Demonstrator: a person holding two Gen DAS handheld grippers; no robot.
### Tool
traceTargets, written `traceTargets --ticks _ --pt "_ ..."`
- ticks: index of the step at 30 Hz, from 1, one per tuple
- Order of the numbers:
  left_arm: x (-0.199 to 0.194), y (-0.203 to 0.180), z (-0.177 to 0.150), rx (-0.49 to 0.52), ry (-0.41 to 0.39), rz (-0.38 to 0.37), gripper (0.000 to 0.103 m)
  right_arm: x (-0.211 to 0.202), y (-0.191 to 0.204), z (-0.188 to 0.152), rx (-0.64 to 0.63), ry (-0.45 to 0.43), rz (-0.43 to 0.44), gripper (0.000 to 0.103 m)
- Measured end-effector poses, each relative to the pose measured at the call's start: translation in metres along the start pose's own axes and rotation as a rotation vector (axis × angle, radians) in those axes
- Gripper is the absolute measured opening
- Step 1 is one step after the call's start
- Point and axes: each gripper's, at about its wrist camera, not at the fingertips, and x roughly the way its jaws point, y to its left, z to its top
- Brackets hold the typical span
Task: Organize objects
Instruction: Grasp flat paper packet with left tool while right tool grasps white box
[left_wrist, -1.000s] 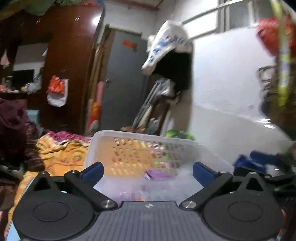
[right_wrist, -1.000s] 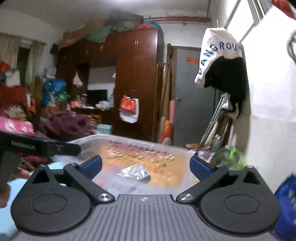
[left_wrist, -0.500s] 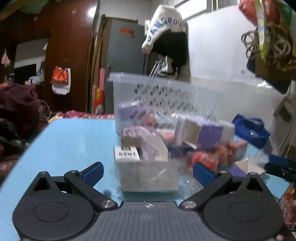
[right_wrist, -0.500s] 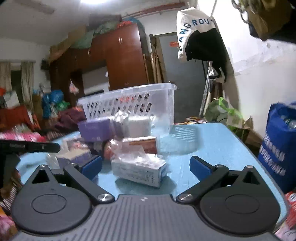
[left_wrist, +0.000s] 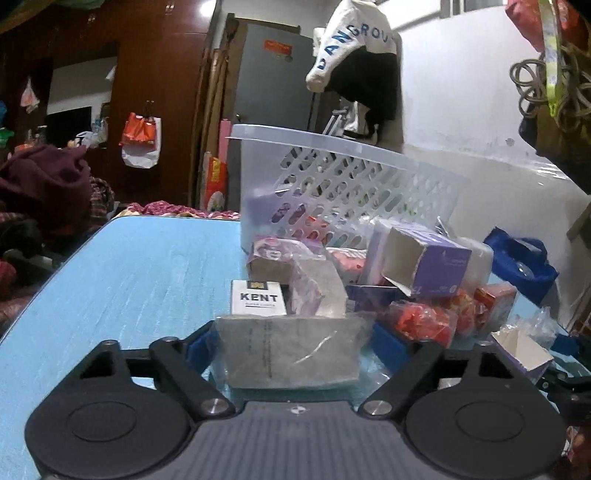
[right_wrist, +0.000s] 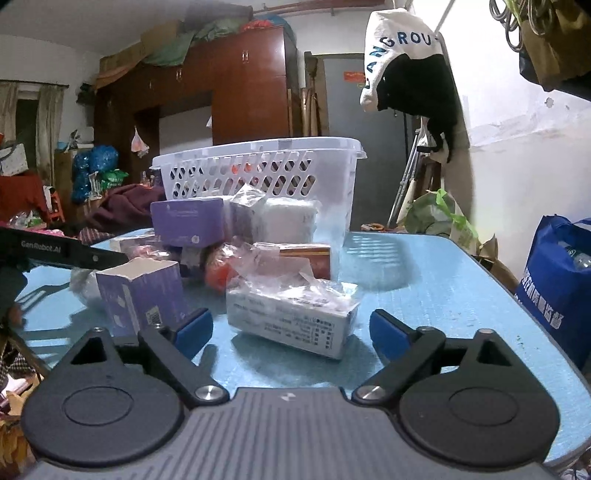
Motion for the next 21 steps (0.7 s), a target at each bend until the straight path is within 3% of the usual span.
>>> traceTargets --ticks 7,9,11,21 --pt "-0.005 -0.019 -0.001 0.101 -0.025 0.111 0.095 0.002 0.013 0.004 -0.04 -0.01 -0.05 0.09" --pt "-0.004 -0.017 0.0 0.086 -0.015 0.099 0.093 0.004 0.014 0.005 -0.039 -0.004 -0.056 0.079" --pt "-0.005 -0.014 0.0 0.077 -0.014 0.082 0.086 0.005 0.012 0.004 -0.033 0.001 -0.054 0.079" --pt "-0.025 0.007 -0.007 -0.018 -0.162 0.014 0.085 -0.008 -0.004 0.005 -0.001 -0.057 -0.057 0.079"
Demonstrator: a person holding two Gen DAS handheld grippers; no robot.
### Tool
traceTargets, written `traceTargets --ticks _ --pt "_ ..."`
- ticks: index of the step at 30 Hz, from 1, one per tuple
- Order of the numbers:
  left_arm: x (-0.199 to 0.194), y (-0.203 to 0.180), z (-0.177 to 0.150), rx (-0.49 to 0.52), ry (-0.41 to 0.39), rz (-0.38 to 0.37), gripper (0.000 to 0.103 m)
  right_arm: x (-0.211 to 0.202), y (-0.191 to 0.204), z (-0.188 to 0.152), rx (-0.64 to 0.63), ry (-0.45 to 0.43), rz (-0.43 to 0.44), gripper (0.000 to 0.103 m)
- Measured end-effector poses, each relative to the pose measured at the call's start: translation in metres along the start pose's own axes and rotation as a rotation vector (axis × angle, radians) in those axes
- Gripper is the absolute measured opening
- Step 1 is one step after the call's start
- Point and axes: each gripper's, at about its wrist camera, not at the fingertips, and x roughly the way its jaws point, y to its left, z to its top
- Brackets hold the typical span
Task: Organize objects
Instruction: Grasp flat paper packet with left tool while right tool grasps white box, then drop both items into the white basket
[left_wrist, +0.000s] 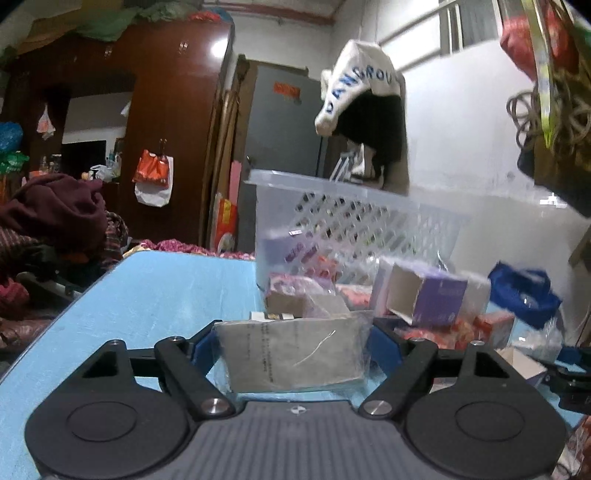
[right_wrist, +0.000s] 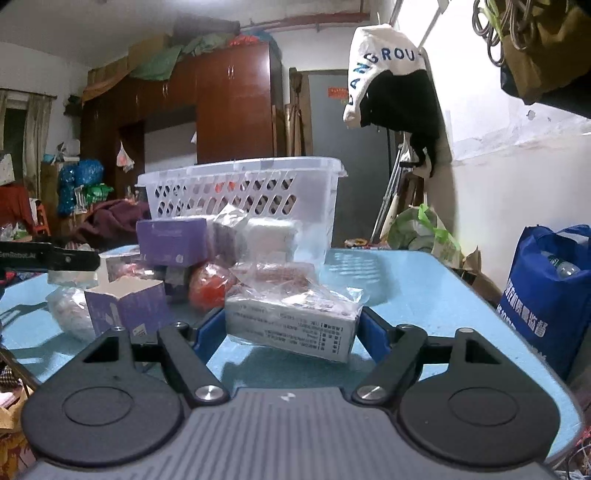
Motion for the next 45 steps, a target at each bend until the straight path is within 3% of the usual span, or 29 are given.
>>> traceTargets --ticks 6,13,16,19,22,26,31,34,37,38,41,45 --pt "-0.01 0.007 -0.002 -0.013 -0.056 -0.011 0.085 -0.003 0.0 -0.002 -0.063 -0.025 -0.004 0.078" --pt "-0.021 0.008 -0.004 -0.015 -0.103 -0.032 0.084 -0.012 -0.015 0.004 0.007 -0.036 0.068 0.078" --pt "-0.026 0.014 0.002 -0.062 -0.132 -0.095 0.084 -0.015 -0.016 0.016 0.002 -0.063 0.077 0.078" --pt "-0.02 0.017 0.038 -0.08 -0.155 -0.171 0.084 -0.015 -0.01 0.051 -0.067 -0.165 0.066 0.078" --pt "0.006 0.008 0.092 -0.069 -0.155 -0.199 0.084 0.011 -0.007 0.104 -0.092 -0.236 0.102 0.078" --pt "0.066 -0.013 0.151 -0.034 -0.085 -0.172 0.084 0.08 0.002 0.161 -0.112 -0.167 0.127 0.078" --pt "0.136 -0.028 0.169 0.009 0.036 -0.058 0.084 0.147 0.012 0.182 -0.162 -0.04 0.053 0.078" --pt "0.155 -0.027 0.165 -0.009 0.076 -0.066 0.085 0.156 0.004 0.181 -0.122 -0.015 0.083 0.079" --pt "0.156 -0.026 0.162 -0.017 0.077 -0.04 0.1 0.158 0.002 0.18 -0.123 0.031 0.084 0.092" --pt "0.151 -0.025 0.161 -0.014 0.075 -0.042 0.1 0.152 0.002 0.179 -0.116 0.015 0.067 0.103" --pt "0.12 -0.021 0.155 -0.024 0.033 -0.083 0.102 0.113 -0.005 0.169 -0.068 -0.055 0.104 0.103" --pt "0.041 -0.019 0.099 0.032 -0.023 -0.089 0.103 0.056 -0.024 0.12 0.021 0.004 0.155 0.103"
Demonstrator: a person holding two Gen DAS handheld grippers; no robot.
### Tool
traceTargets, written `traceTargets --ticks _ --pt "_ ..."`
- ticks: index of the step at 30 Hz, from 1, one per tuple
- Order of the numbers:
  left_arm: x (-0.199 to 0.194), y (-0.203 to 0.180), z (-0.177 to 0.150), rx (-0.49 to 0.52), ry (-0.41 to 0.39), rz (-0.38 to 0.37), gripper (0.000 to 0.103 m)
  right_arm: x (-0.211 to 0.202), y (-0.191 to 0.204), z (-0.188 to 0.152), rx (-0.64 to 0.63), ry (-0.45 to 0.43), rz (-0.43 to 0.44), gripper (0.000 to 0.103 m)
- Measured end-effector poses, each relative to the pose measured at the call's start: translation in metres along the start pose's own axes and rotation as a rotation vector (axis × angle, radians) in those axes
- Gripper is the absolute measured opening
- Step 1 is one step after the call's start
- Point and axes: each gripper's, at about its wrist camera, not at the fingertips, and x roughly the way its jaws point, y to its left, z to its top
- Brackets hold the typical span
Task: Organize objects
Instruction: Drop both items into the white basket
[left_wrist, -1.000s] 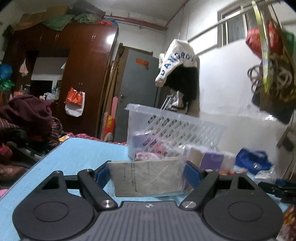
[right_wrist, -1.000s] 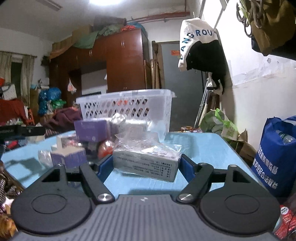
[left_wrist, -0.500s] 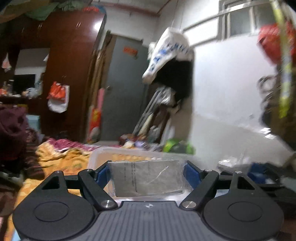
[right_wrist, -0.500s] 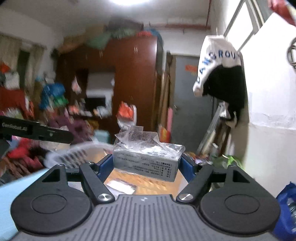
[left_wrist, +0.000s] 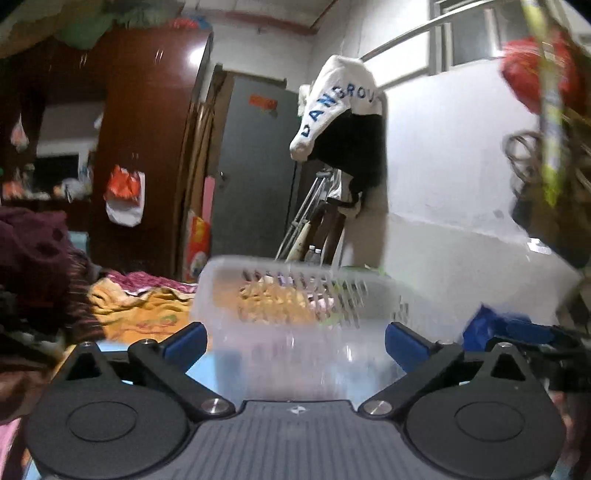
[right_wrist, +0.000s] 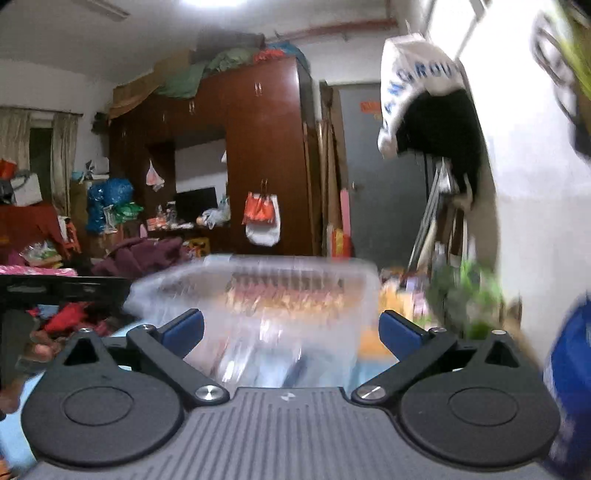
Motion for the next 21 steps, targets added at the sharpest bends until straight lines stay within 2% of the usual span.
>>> traceTargets --ticks 3,5,6,9,11,14,17,21 --pt "-0.043 -0.007 -0.054 -0.002 -0.013 -0.041 0.103 -0.02 -0.004 -0.042 0.008 0.084 0.032 0.103" --pt "-0.055 -0.009 -0.08 -0.036 0.009 -0.097 0.103 -0.025 -0.003 -0.06 -0.003 0.113 0.034 0.103" --pt "-0.057 -0.008 -0.088 -0.055 0.021 -0.102 0.103 -0.026 -0.002 -0.066 -0.006 0.12 0.031 0.103" --pt "-0.051 -0.013 -0.098 -0.036 0.08 -0.084 0.103 -0.015 0.005 -0.067 -0.056 0.152 -0.003 0.103" --pt "-0.049 -0.02 -0.102 0.004 0.089 -0.065 0.103 -0.007 0.008 -0.064 -0.072 0.167 -0.019 0.102" --pt "-0.047 -0.025 -0.108 0.026 0.103 -0.075 0.103 0.002 0.011 -0.058 -0.065 0.18 0.008 0.089" --pt "-0.041 -0.029 -0.114 0.038 0.12 -0.059 0.103 0.009 0.016 -0.061 -0.11 0.218 -0.004 0.079" --pt "-0.038 -0.031 -0.119 0.045 0.139 -0.042 0.103 0.008 0.022 -0.068 -0.139 0.24 -0.001 0.077"
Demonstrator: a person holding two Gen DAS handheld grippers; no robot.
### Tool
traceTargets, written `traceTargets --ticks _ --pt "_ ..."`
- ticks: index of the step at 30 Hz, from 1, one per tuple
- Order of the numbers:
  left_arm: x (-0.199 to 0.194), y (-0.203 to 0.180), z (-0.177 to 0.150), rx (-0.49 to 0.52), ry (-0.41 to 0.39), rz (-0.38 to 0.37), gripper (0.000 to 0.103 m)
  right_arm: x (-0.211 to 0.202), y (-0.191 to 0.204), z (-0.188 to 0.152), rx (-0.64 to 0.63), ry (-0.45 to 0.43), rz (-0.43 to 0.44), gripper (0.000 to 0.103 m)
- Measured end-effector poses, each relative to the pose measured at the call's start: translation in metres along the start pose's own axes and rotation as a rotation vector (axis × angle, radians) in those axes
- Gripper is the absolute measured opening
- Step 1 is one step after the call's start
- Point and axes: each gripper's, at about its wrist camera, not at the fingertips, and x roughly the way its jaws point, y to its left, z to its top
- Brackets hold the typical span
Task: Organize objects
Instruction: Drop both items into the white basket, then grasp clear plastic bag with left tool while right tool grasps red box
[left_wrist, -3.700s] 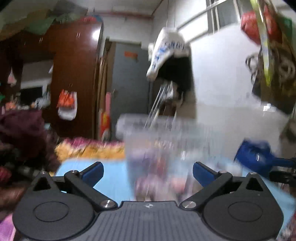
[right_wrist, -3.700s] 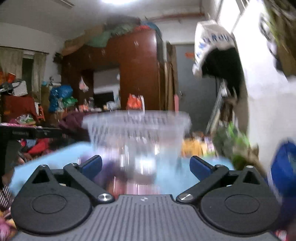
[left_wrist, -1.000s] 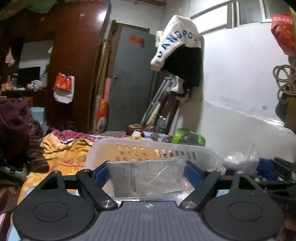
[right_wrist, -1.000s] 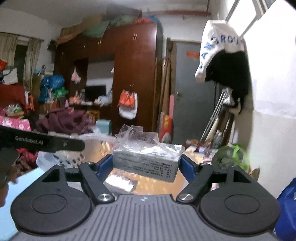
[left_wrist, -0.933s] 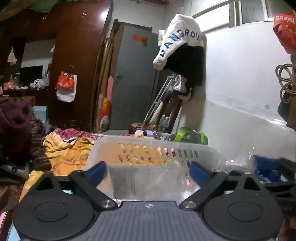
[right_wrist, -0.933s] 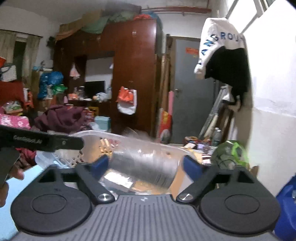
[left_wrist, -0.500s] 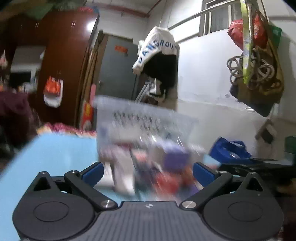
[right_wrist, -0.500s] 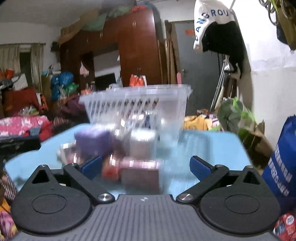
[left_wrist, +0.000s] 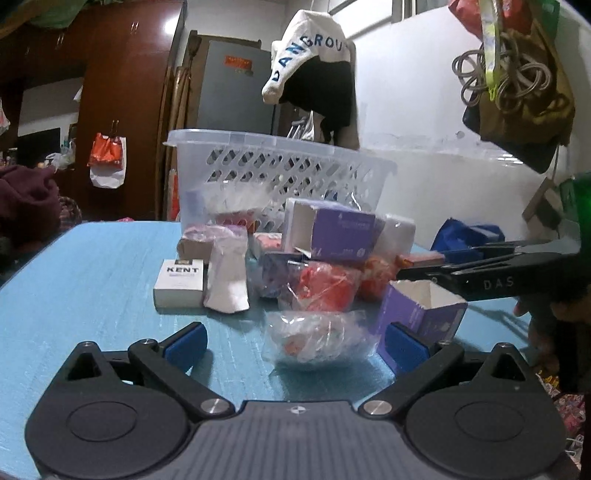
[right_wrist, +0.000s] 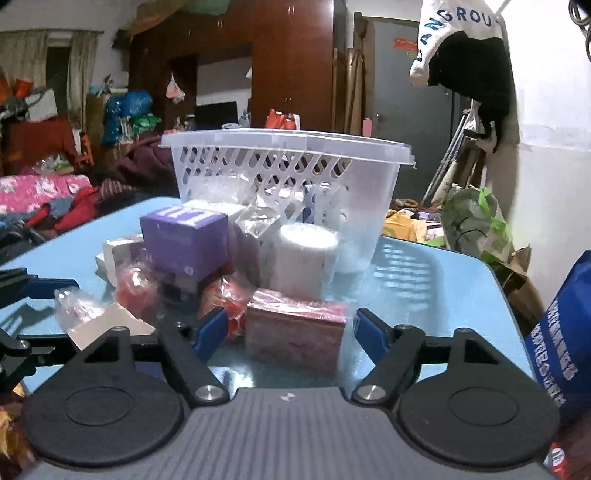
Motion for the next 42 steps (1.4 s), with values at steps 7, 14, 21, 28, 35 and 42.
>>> traceTargets --ticks 7,14,21,28,35,42 --pt "0.006 -0.012 -0.001 0.051 0.007 0.055 0.103 0.007 0.003 0.001 -0.024 0.037 -0.029 0.066" --pt "0.002 -0.007 -0.002 0.031 -0.023 0.047 0.074 -0.004 -0.003 -0.004 0.009 -0.034 -0.013 0.064" --pt "-0.007 -0.003 -0.007 0.05 -0.062 0.058 0.064 -0.01 -0.009 -0.005 0.051 -0.097 0.008 0.064" --pt "-0.016 0.003 -0.011 0.069 -0.113 0.066 0.063 -0.011 -0.009 -0.005 0.06 -0.122 0.002 0.064" --pt "-0.021 0.009 -0.01 0.063 -0.134 0.06 0.063 -0.015 -0.001 -0.007 0.01 -0.162 -0.026 0.063" --pt "-0.025 0.013 -0.008 0.036 -0.15 0.043 0.063 -0.016 -0.002 -0.009 0.018 -0.179 -0.023 0.063"
